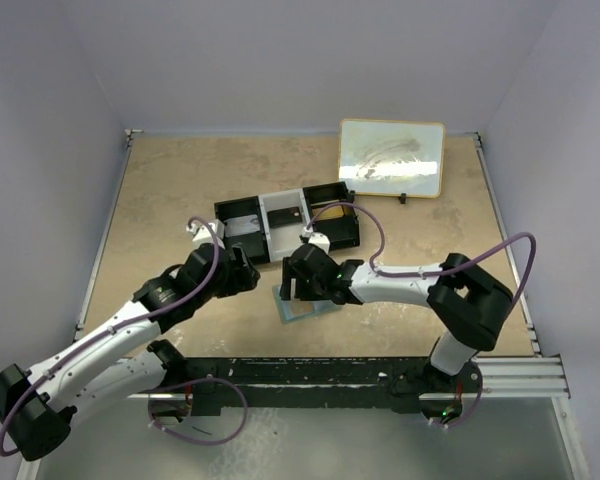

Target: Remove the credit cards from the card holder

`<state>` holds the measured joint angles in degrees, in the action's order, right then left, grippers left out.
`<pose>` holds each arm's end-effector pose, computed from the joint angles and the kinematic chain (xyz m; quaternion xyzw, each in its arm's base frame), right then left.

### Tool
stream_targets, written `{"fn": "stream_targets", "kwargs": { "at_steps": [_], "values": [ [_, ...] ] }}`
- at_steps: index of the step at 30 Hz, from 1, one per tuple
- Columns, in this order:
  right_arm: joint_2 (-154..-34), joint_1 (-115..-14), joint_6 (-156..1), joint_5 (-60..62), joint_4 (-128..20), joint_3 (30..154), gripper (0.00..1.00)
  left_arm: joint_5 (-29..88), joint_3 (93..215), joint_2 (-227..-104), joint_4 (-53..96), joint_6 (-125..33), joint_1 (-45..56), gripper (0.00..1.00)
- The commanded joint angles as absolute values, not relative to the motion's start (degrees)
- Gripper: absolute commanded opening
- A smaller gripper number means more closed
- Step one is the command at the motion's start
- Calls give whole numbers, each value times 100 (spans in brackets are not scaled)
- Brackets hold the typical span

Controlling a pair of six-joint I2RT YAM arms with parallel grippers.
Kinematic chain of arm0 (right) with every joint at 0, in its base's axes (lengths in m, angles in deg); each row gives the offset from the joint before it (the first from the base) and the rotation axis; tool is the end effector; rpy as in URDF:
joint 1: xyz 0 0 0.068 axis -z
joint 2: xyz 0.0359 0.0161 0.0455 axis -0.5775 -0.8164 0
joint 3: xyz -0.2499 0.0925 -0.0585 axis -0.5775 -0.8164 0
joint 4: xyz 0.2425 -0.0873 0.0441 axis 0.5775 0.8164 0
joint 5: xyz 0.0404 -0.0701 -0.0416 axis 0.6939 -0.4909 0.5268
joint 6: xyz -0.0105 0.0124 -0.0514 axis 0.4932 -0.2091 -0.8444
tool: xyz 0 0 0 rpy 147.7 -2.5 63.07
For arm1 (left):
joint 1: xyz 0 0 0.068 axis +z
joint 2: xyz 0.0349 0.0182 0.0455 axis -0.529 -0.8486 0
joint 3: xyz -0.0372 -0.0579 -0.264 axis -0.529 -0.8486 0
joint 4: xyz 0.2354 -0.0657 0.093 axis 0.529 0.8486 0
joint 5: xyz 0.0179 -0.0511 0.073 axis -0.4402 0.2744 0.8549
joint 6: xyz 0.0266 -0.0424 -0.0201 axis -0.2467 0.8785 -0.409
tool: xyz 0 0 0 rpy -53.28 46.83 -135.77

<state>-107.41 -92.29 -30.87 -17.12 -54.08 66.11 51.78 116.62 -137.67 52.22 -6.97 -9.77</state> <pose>0.1871 0.2762 0.1682 0.0057 0.9220 0.2614 0.2855 0.1369 -0.1107 0.2392 -0.1178 0.9006 -0.2144 0.3592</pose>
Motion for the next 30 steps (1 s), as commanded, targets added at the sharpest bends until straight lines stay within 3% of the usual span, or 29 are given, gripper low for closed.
{"fn": "stream_targets", "kwargs": {
  "at_steps": [1,7,13,16,30],
  "values": [
    [-11266,-9319,-3178,-2274,-4365,6804,78,5774,12234,-13497,5543,-645,-993,71],
    [-11557,-9448,-3174,-2593,-3908,7143,70,5897,12353,-13342,5727,-630,-998,71],
    [-11905,-9591,-3151,-2730,-3616,7534,68,5904,12371,-13332,5783,-635,-995,71],
    [-11891,-9595,-3142,-2644,-3722,7501,58,5888,12400,-13327,5799,-664,-997,71],
    [-11141,-9117,-3144,-691,-5935,6146,61,4958,12005,-13286,5278,-609,-998,71]
  ]
}}
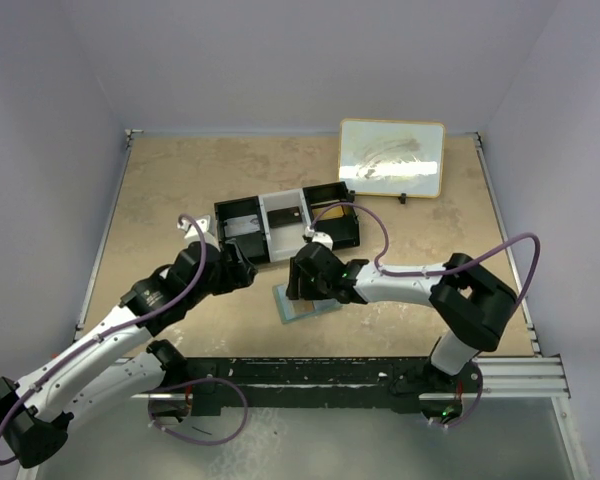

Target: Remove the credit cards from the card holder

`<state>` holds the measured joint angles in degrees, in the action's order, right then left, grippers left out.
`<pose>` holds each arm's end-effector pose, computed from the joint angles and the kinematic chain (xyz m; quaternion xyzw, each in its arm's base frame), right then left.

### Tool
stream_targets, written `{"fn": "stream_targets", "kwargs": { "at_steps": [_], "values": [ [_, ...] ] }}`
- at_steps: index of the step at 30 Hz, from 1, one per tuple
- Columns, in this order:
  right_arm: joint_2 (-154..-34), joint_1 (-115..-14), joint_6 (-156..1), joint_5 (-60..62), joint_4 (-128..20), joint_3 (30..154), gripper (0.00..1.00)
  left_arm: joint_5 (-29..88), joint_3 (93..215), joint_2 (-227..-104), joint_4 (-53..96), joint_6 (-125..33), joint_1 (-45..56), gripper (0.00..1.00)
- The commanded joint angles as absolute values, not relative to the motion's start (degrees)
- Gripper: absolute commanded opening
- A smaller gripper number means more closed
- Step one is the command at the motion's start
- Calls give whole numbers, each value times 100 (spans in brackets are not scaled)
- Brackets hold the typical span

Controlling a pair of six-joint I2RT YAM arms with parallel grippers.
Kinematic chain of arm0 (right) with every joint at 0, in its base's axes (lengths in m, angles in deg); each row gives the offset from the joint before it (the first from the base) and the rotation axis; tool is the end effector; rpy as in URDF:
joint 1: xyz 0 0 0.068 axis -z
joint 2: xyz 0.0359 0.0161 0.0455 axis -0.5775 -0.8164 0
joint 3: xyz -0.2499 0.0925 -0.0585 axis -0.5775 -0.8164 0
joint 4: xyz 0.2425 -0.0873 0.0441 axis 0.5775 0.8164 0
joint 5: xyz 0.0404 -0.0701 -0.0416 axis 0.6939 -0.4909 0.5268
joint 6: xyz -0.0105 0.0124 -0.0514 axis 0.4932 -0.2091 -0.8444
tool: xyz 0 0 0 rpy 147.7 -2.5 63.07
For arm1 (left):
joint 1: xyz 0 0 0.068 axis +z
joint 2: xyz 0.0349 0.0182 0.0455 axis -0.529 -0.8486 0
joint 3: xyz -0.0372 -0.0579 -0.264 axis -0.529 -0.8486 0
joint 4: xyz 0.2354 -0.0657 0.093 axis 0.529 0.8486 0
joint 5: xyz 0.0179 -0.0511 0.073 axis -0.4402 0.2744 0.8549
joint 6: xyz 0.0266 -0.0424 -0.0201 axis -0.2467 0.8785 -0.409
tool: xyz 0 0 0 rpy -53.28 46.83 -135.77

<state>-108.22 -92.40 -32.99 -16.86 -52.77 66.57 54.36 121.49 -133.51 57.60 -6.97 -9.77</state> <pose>0.1868 0.2772 0.1643 -0.0146 0.9274 0.2465 0.2810 0.1281 -0.1008 0.2709 -0.1297 0.8837 -0.2213 0.3915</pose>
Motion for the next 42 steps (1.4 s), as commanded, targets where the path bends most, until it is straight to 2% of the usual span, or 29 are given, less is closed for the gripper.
{"fn": "stream_targets", "kwargs": {
  "at_steps": [1,8,13,19,24,28,35,42],
  "values": [
    [-11110,-9100,-3149,-695,-5937,6130,61,4845,11932,-13280,5197,-582,-993,71],
    [-11080,-8932,-3067,-368,-6349,5860,60,4122,11266,-13374,4125,-164,-1106,71],
    [-11062,-8866,-3049,-330,-6430,5795,60,4416,10857,-13678,3357,254,-1852,69],
    [-11048,-8836,-3062,-299,-6429,5757,60,4732,10461,-14036,2528,726,-2236,58],
    [-10992,-8836,-3024,-303,-6438,5717,60,5007,10161,-14164,1911,1015,-2248,56],
    [-11004,-8836,-3023,-302,-6428,5733,60,5196,10166,-14475,1714,944,-2256,51],
    [-11071,-8834,-3043,-276,-6419,5823,60,4990,10228,-15026,1497,792,-2264,40],
    [-11074,-8834,-3062,-260,-6411,5850,60,4983,10176,-15381,1010,758,-2257,37]
  ]
}}
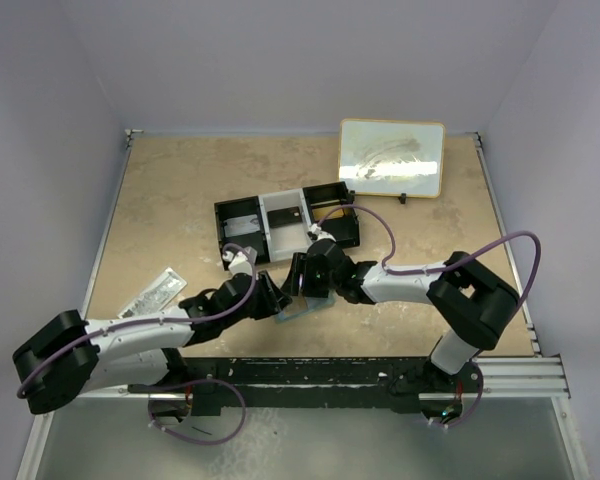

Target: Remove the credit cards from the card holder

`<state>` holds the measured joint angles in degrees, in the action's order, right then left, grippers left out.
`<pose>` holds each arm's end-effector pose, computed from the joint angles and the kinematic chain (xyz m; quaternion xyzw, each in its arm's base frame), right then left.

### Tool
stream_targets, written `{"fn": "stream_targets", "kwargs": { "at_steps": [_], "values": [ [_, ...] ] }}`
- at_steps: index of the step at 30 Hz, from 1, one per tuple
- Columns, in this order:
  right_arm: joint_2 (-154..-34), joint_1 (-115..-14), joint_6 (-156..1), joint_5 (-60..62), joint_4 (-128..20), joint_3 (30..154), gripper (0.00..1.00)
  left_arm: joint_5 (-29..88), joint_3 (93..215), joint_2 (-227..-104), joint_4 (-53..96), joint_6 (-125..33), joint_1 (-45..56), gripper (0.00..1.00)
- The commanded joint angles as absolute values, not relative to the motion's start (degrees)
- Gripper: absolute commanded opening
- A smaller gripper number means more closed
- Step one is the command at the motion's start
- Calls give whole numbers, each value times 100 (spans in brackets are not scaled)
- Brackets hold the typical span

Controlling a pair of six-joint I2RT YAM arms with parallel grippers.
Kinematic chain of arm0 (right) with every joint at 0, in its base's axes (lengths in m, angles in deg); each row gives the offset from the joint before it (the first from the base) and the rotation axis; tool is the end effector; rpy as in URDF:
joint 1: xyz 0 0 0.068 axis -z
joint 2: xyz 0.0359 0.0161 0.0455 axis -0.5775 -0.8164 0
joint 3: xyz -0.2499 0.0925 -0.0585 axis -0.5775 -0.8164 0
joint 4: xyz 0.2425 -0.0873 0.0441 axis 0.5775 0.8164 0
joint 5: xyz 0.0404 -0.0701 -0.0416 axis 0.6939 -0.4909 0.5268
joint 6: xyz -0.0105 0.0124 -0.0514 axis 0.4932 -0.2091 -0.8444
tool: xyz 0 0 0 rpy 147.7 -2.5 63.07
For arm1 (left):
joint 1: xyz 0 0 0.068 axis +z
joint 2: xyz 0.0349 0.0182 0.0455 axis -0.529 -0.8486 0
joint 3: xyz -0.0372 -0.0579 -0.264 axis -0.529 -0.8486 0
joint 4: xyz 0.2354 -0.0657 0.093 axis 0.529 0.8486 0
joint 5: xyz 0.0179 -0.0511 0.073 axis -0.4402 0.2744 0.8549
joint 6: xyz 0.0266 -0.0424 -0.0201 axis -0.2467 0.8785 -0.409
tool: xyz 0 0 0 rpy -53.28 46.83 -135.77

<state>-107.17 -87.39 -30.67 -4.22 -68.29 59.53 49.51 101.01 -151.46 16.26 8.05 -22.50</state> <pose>0.1997 0.2590 0.1561 0.0025 0.8970 0.3631 0.2523 0.1246 -0.1621 0.1611 -0.1308 0.8758 -0.3498 0.3057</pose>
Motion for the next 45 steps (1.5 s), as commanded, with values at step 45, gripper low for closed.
{"fn": "stream_targets", "kwargs": {
  "at_steps": [45],
  "values": [
    [-6601,-8441,-2041,-1780,-4552,4358,93,5231,12746,-16855,4844,-590,-2732,0]
  ]
}}
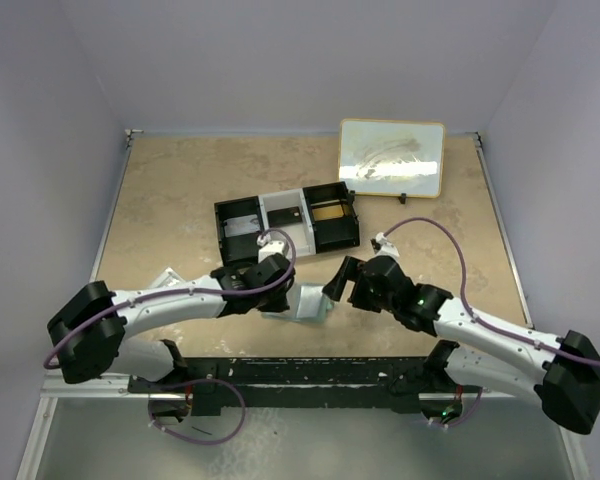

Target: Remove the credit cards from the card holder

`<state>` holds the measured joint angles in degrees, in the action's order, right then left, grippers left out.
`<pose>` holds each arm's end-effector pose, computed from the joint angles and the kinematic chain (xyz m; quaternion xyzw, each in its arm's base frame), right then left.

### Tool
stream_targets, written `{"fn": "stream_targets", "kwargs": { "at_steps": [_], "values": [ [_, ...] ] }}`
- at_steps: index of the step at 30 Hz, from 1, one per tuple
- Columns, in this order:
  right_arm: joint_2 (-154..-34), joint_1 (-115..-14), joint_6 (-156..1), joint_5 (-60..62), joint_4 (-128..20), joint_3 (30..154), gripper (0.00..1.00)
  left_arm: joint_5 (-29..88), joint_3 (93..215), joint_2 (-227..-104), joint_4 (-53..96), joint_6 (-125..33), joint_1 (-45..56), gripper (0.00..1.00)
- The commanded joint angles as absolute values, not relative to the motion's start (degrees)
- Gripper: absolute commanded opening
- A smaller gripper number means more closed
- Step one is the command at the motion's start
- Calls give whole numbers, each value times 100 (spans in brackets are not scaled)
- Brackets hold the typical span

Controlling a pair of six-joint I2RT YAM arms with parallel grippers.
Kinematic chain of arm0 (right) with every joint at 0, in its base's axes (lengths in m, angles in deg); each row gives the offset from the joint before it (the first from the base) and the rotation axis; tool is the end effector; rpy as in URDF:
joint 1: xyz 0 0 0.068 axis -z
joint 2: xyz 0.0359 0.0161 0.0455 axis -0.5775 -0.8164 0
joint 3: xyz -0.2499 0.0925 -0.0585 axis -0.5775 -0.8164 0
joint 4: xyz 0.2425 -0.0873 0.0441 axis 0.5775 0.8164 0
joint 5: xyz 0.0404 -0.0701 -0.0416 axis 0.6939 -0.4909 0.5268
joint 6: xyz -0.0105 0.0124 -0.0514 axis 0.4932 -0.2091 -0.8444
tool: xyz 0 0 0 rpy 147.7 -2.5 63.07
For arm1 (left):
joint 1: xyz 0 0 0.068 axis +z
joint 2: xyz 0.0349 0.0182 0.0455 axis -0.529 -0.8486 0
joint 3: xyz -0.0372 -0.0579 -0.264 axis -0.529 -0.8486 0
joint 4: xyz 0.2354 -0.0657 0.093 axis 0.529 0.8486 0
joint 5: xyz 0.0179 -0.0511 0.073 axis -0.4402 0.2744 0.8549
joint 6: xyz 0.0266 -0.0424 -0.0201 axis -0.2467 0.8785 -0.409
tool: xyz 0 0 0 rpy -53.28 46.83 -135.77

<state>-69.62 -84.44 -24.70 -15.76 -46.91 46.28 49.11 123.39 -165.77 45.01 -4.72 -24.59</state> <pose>0.1423 0.1559 0.2145 0.1170 0.8757 0.3348 0.3276 0.1450 -0.2069 0.1898 0.0036 0.9525 -0.1824 0.2437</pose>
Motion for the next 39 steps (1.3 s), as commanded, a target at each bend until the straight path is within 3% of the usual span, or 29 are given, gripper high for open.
{"fn": "stream_targets", "kwargs": {
  "at_steps": [1,5,10,13,26,29,39],
  "values": [
    [-6504,-8441,-1964,-1799,-4501,4286,93,5322,12864,-16980,4903,-570,-2841,0],
    [-6182,-8441,-1832,-1867,-4325,4131,94,5700,13358,-17508,5103,-484,-3260,5],
    [-5917,-8441,-1747,-1972,-4096,4077,94,6075,13896,-18000,5232,-340,-3651,33],
    [-5810,-8441,-1709,-1991,-4060,4021,94,6072,14155,-18172,5159,-329,-3796,40],
    [-5467,-8441,-1713,-2057,-4049,4031,95,6103,13932,-18013,4585,-145,-3969,46],
    [-5344,-8441,-1739,-2043,-4266,3987,99,6373,13918,-17696,4650,-138,-3969,48],
    [-5164,-8441,-2431,-1893,-5519,4133,100,7468,13482,-16568,5572,368,-3900,59]
  ]
}}
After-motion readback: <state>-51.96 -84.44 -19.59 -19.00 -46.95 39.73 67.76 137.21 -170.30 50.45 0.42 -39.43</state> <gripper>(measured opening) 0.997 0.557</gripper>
